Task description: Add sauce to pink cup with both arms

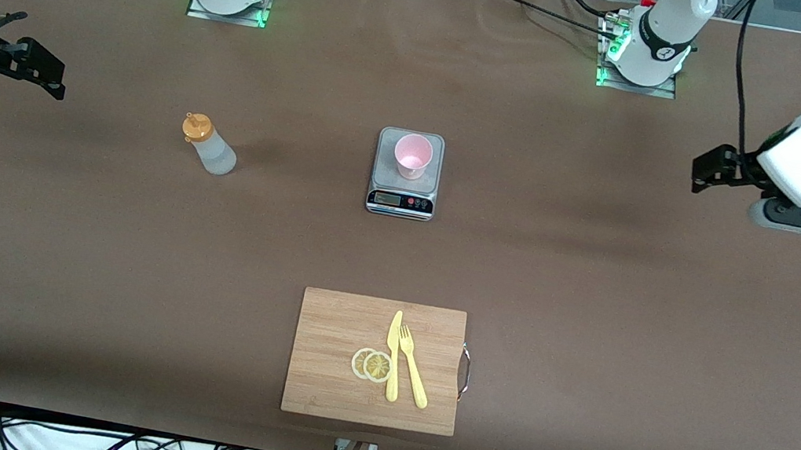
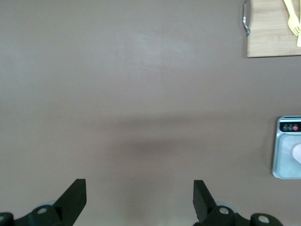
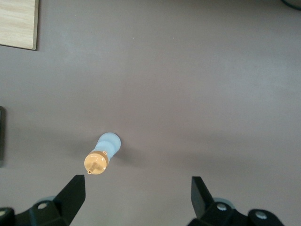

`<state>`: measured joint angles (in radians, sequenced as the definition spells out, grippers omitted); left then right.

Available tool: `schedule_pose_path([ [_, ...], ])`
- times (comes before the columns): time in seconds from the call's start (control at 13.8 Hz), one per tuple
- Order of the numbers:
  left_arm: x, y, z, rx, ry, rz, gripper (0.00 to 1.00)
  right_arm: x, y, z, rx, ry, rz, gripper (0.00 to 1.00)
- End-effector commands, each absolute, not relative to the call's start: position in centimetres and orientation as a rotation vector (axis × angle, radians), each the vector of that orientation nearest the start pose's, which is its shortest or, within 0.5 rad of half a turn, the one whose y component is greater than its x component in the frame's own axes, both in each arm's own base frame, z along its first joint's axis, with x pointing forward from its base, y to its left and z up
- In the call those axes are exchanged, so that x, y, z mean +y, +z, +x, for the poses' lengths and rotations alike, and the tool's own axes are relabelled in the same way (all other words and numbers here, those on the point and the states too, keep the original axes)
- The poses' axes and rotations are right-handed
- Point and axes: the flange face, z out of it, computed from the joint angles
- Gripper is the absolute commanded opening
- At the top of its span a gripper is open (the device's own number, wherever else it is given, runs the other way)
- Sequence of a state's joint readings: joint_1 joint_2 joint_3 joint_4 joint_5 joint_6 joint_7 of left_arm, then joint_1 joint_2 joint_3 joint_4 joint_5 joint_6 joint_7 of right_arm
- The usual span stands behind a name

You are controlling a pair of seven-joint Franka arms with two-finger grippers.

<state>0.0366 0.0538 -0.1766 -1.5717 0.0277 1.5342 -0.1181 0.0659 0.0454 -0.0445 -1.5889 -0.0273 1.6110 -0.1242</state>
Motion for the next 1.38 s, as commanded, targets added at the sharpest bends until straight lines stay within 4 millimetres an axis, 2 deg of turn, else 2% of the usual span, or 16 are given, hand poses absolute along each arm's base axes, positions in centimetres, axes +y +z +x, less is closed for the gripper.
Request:
schedule_pose_path([
  [0.0,-5.5,59.6,53.1,0.109,0.099,-3.114,1.0,0.8,59.5,56.7,-0.202,0.083,-3.172,1.0],
  [0.14,-4.1,59.4,53.2,0.208,0.096,-3.118,1.0,0.9,59.6,56.9,-0.204,0.071,-3.17,1.0],
  [0.29,-3.1,59.1,53.4,0.199,0.08,-3.14,1.0,1.1,59.6,56.8,-0.206,0.078,-3.169,1.0],
  [0.43,-3.6,59.4,53.1,0.192,0.08,-3.14,1.0,1.1,59.5,56.7,-0.201,0.082,-3.168,1.0],
  [0.65,-3.9,59.3,53.9,0.199,0.082,-3.145,1.0,1.2,59.6,56.8,-0.205,0.072,-3.16,1.0],
  [0.8,-5.0,59.5,53.8,0.233,0.078,-3.14,1.0,0.8,59.4,56.9,-0.196,0.072,-3.16,1.0],
  [1.16,-5.1,59.3,53.5,0.238,0.116,-3.138,1.0,1.0,59.3,57.1,-0.201,0.072,-3.161,1.0],
  [1.3,-6.0,59.6,53.7,0.259,0.105,-3.136,1.0,0.9,59.1,57.1,-0.196,0.082,-3.159,1.0],
])
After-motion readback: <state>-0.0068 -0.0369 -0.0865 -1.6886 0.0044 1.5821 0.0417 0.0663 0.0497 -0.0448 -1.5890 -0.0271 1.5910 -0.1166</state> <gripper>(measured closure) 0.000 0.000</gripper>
